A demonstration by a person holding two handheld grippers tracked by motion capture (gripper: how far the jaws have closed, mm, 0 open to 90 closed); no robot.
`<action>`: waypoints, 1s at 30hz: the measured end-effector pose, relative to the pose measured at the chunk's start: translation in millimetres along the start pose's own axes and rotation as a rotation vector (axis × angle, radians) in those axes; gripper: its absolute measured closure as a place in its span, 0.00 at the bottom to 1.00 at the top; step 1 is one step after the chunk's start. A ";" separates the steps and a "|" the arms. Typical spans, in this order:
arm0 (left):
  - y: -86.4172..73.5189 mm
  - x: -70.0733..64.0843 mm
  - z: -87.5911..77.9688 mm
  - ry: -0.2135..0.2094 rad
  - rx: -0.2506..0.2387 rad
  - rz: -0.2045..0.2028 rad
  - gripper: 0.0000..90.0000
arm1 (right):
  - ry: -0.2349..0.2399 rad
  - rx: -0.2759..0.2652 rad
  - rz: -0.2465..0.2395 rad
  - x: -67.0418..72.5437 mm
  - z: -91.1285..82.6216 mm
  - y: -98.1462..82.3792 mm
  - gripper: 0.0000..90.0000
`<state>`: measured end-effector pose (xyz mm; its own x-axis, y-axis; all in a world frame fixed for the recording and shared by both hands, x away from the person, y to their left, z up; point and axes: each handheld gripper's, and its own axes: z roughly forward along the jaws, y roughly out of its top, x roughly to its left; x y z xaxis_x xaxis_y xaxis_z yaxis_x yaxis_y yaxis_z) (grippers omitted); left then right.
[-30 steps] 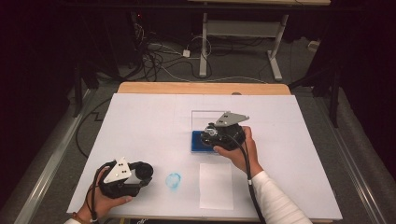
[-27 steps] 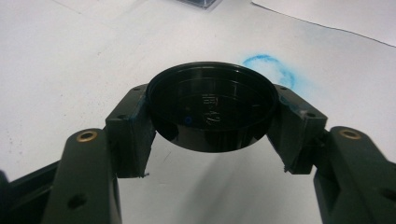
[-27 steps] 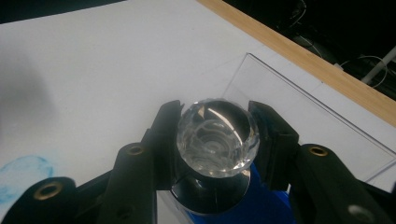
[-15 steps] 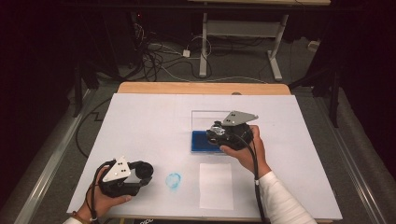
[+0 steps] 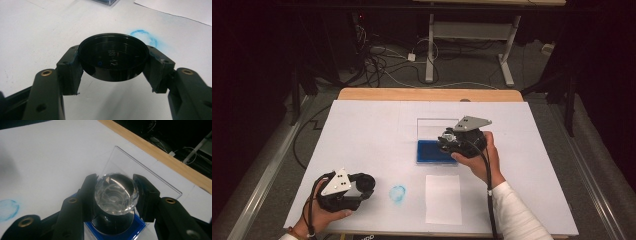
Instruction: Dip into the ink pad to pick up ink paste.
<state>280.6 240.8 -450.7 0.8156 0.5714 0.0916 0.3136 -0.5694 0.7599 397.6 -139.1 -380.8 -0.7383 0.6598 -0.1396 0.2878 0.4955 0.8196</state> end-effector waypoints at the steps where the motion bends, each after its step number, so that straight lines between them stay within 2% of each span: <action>1: -0.2 -0.1 0.3 0.000 0.000 -0.001 0.40 | 0.000 0.003 0.004 -0.8 1.0 -0.5 0.63; 15: -0.8 -1.9 3.2 -0.006 0.021 0.015 0.40 | -0.020 0.091 0.035 -12.5 27.8 -14.1 0.64; 27: -0.5 -4.7 3.7 -0.007 0.029 0.024 0.40 | 0.025 0.148 0.067 -9.5 45.3 -24.8 0.64; 30: 0.0 -5.3 3.6 -0.002 0.030 0.029 0.40 | 0.034 0.147 0.083 -8.9 47.4 -26.4 0.64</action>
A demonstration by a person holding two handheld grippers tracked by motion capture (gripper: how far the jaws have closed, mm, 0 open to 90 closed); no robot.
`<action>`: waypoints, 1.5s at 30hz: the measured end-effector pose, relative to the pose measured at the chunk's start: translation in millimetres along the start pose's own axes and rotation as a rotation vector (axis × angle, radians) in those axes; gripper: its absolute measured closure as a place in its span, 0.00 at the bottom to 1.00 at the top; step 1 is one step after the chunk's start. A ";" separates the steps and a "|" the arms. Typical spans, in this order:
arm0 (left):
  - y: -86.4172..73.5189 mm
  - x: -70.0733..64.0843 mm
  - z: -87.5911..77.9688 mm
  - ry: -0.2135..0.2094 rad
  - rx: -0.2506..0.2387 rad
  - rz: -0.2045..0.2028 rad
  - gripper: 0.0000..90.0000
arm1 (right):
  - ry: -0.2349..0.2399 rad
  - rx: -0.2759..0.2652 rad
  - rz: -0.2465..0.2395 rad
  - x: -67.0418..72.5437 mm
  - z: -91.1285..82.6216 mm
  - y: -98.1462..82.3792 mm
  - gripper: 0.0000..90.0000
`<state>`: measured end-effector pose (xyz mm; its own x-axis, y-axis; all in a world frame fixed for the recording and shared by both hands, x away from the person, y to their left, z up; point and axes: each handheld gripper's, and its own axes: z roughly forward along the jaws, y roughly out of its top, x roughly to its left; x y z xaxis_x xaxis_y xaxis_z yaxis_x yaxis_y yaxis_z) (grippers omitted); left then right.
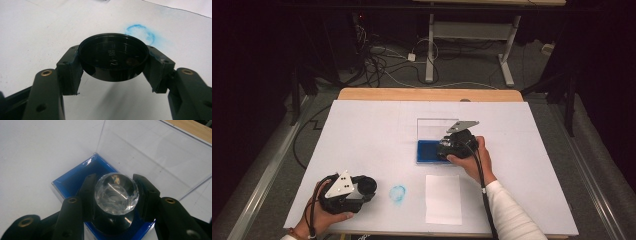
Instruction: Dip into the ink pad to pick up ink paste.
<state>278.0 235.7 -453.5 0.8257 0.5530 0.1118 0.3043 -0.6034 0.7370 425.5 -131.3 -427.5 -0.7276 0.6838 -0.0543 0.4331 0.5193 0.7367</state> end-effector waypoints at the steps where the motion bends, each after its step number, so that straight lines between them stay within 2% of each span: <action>1: 0.1 -0.1 -0.2 -0.001 0.000 0.000 0.40 | -0.004 0.005 -0.008 0.7 -0.2 0.4 0.64; 5: 0.5 -1.0 -0.2 -0.003 0.001 0.003 0.40 | -0.023 -0.004 -0.025 2.4 -1.0 0.6 0.63; 7: 0.5 -1.4 -0.1 -0.004 0.001 0.004 0.40 | -0.017 -0.015 -0.025 1.7 -2.8 1.1 0.63; 9: 0.4 -1.5 0.5 -0.006 0.002 0.003 0.40 | -0.021 0.002 -0.032 2.0 -1.6 0.6 0.63; 13: 0.8 -1.5 1.4 -0.007 0.006 0.005 0.40 | -0.005 -0.010 0.002 -1.6 0.4 -2.3 0.64; 19: 1.3 -2.9 2.5 -0.013 0.008 0.005 0.40 | 0.007 -0.028 0.008 -3.6 0.9 -5.9 0.64; 24: 2.3 -4.6 2.7 -0.015 0.008 0.006 0.40 | -0.010 -0.026 -0.005 -0.7 0.4 -7.2 0.64; 31: 2.4 -5.3 2.7 -0.019 0.005 0.003 0.40 | 0.002 -0.042 0.015 -3.2 1.3 -9.7 0.63; 45: 2.6 0.6 4.7 -0.031 -0.005 -0.011 0.40 | -0.002 -0.049 0.010 -2.2 3.2 -10.6 0.63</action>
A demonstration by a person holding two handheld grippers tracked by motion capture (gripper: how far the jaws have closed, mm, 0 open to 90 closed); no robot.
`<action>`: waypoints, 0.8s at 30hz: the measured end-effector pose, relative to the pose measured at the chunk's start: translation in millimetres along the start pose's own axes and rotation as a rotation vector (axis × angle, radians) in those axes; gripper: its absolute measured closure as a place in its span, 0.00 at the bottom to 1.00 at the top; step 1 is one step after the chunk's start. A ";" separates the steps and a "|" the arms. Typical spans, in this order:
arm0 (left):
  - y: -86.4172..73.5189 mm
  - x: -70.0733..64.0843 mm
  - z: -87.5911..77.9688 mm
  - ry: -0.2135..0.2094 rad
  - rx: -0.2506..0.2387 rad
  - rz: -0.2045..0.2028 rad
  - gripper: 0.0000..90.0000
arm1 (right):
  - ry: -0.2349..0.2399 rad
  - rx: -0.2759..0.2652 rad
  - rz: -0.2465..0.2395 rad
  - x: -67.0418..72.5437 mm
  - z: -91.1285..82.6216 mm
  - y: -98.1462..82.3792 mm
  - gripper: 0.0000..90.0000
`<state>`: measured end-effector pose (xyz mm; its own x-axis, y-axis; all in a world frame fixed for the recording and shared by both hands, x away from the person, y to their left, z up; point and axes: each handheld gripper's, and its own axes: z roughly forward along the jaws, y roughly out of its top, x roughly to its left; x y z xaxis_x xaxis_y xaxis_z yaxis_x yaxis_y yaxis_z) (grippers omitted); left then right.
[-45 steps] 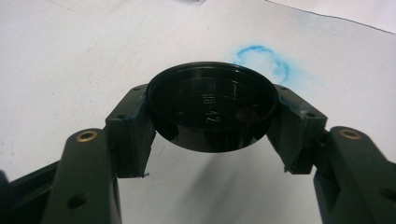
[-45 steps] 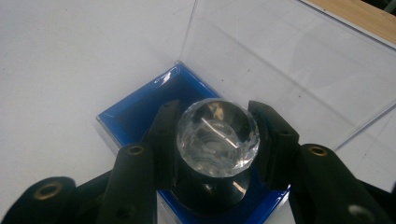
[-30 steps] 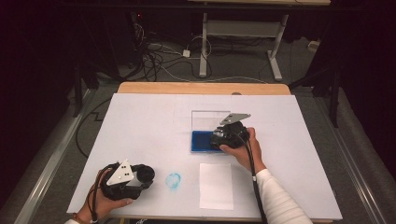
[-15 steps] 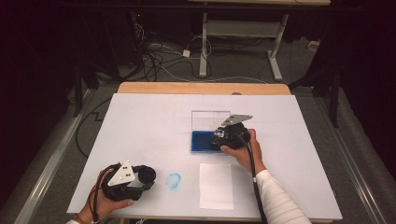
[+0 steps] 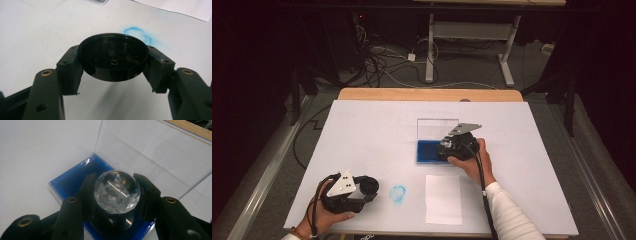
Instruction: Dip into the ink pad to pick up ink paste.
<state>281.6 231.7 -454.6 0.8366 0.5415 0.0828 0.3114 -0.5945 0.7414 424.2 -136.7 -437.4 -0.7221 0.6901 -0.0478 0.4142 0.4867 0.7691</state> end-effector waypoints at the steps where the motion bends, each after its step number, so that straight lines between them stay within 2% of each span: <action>1: 0.3 0.1 0.5 -0.001 0.001 0.001 0.40 | -0.002 -0.001 -0.003 0.2 0.0 -0.3 0.63; 24: -0.3 0.2 2.3 -0.007 0.006 0.004 0.40 | -0.015 0.017 -0.036 2.0 -0.7 1.0 0.63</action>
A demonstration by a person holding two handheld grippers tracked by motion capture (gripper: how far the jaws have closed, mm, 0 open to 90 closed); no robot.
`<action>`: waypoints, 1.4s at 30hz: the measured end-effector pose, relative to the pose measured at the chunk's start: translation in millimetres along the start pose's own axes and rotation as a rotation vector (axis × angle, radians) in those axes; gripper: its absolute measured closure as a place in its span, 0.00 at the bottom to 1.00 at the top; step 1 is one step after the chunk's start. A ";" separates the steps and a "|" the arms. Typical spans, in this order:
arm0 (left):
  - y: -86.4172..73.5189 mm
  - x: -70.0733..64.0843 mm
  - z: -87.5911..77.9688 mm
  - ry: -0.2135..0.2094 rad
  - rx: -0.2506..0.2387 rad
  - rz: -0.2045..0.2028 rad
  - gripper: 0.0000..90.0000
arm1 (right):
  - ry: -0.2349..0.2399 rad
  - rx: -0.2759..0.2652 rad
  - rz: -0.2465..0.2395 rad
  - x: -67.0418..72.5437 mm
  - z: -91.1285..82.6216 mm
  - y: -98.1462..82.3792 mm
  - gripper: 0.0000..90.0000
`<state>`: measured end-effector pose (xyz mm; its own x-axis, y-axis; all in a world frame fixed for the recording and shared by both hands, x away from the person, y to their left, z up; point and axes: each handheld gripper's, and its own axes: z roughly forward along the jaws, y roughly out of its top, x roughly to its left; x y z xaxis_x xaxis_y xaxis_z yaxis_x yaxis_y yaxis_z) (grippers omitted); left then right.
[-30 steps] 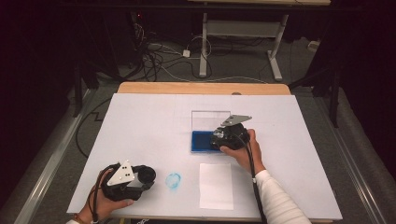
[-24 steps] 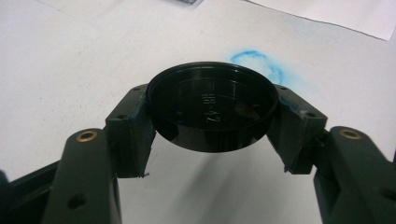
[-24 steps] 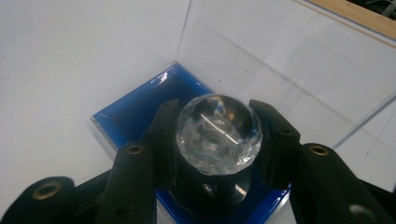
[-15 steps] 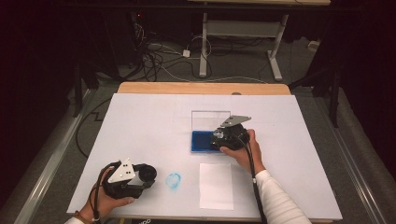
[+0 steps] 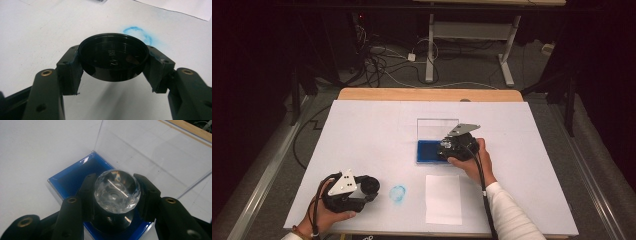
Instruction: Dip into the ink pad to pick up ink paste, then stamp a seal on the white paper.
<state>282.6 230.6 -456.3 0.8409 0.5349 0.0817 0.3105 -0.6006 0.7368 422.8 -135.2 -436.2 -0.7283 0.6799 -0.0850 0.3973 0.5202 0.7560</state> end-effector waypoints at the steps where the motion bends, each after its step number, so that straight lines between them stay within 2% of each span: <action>1: -0.1 -0.6 0.0 -0.001 0.000 0.002 0.40 | 0.000 0.001 -0.002 0.1 -0.2 0.0 0.63; 12: 0.5 -1.0 1.9 -0.003 0.005 0.006 0.40 | 0.009 -0.002 0.016 -1.6 -0.4 0.1 0.63; 16: -0.3 -1.6 1.5 0.002 0.010 0.010 0.40 | -0.003 0.001 0.017 -1.9 -3.8 1.4 0.63; 18: 0.1 -1.8 1.8 0.004 0.011 0.010 0.40 | 0.005 -0.018 0.025 -3.9 -7.4 2.8 0.63; 27: 2.2 -3.2 2.9 -0.002 0.013 0.022 0.40 | 0.011 -0.078 0.011 1.5 -33.5 14.0 0.63; 32: 2.3 -3.3 3.1 0.001 0.014 0.026 0.40 | 0.023 -0.112 -0.024 8.9 -50.8 20.7 0.63; 35: 2.6 -3.2 2.4 0.002 0.012 0.026 0.40 | 0.038 -0.137 -0.028 13.2 -60.8 24.3 0.63; 42: 3.0 -3.2 2.3 0.005 0.014 0.027 0.40 | 0.057 -0.164 -0.063 25.2 -82.2 25.0 0.63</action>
<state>281.9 225.7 -455.9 0.8469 0.5213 0.1048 0.2939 -0.6232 0.7248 368.5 -147.5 -366.2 -0.7815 0.6155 -0.1024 0.2569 0.4669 0.8462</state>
